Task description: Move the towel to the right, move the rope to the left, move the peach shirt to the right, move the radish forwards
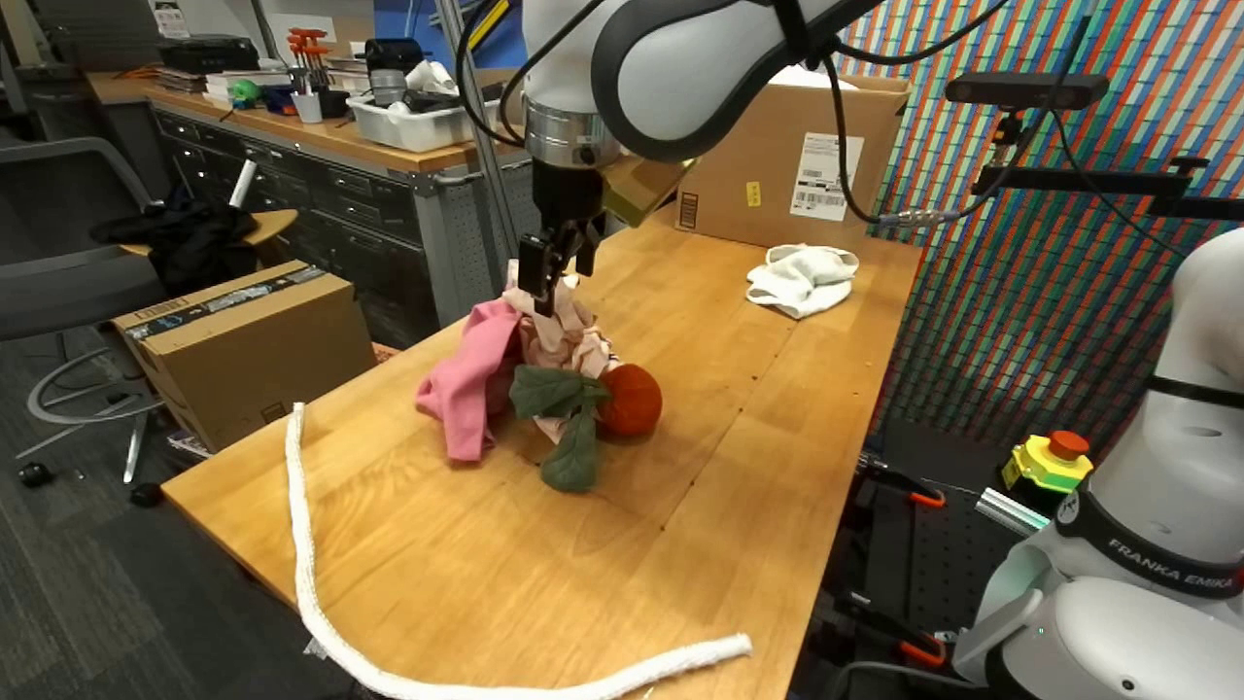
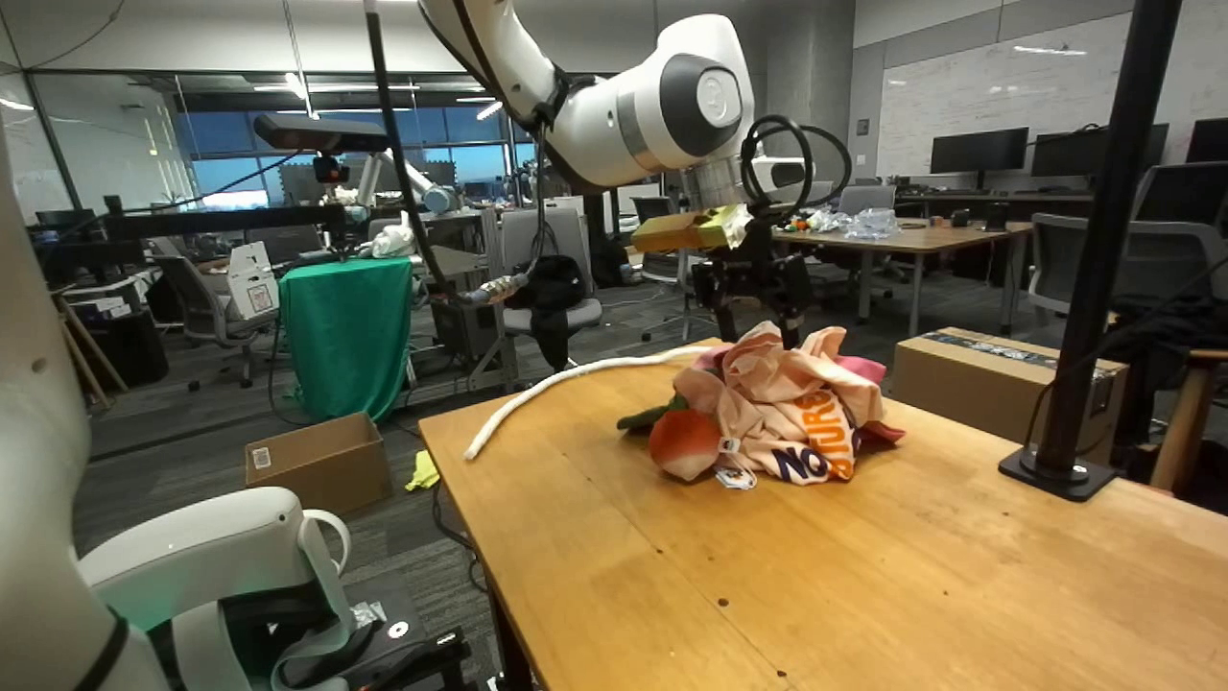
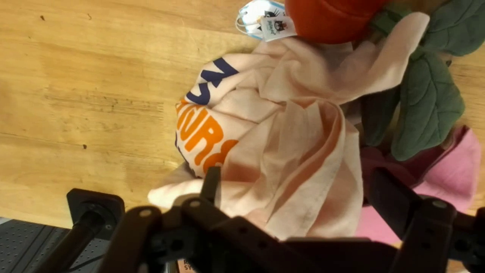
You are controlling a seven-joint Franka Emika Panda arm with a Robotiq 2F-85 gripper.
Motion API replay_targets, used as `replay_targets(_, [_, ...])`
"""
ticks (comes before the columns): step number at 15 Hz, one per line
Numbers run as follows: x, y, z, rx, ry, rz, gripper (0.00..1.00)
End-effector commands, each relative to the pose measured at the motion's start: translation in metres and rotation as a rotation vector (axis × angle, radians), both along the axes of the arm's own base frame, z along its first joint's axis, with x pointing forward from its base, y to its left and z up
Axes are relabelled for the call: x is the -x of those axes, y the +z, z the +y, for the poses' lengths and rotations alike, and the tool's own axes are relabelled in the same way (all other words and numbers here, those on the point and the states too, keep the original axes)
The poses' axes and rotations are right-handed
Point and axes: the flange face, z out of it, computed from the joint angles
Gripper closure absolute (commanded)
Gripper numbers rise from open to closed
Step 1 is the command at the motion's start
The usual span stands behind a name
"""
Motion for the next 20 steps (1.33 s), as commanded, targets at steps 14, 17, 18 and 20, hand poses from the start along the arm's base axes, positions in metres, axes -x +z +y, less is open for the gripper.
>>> replay_targets(14, [-0.011, -0.075, -0.014, -0.090, 0.010, 0.092, 0.00])
replay_targets(17, [-0.017, -0.084, -0.023, -0.087, -0.004, 0.073, 0.00])
replay_targets(18, [-0.019, -0.087, -0.027, -0.090, -0.009, 0.070, 0.00])
replay_targets(20, [-0.020, -0.091, -0.033, -0.090, -0.022, 0.065, 0.00])
